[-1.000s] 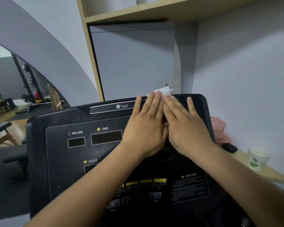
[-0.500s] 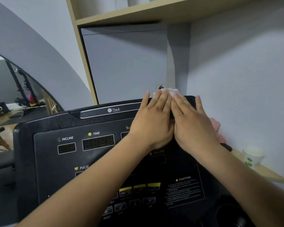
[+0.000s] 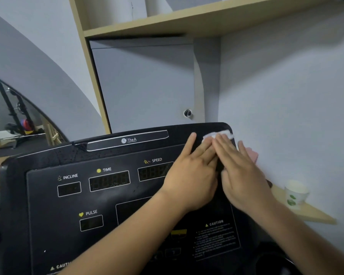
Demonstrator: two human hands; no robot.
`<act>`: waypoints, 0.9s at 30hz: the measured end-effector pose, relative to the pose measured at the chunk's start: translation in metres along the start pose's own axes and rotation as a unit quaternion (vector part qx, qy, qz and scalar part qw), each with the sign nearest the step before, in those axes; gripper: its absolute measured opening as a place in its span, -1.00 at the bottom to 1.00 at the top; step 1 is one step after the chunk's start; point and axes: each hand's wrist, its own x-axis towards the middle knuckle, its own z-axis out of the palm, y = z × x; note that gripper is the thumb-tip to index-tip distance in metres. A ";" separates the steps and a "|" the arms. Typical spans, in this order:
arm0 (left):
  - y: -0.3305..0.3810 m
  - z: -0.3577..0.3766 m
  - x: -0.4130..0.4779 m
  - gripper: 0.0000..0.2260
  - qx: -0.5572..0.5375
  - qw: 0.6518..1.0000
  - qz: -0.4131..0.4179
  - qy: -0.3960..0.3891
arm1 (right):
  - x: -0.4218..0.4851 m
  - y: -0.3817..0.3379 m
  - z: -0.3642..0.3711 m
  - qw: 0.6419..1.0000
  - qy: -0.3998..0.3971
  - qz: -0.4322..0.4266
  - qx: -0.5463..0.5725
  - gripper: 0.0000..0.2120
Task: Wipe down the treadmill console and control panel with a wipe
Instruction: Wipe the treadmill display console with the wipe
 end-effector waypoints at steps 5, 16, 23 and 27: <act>-0.004 0.002 -0.005 -0.46 -0.004 1.000 0.011 0.000 | -0.004 0.004 -0.001 1.000 -0.007 -0.004 -0.024 -0.35; 0.012 0.002 -0.036 -0.59 -0.006 1.000 -0.007 -0.004 | -0.021 0.002 0.004 0.999 0.002 -0.032 -0.039 -0.42; 0.000 -0.007 -0.022 -0.68 -0.017 0.997 -0.056 0.046 | 0.004 -0.015 0.003 0.995 -0.037 0.005 -0.092 -0.40; 0.001 -0.008 -0.049 -0.50 0.041 0.996 -0.079 0.012 | -0.014 -0.027 0.000 0.990 -0.069 -0.022 -0.123 -0.41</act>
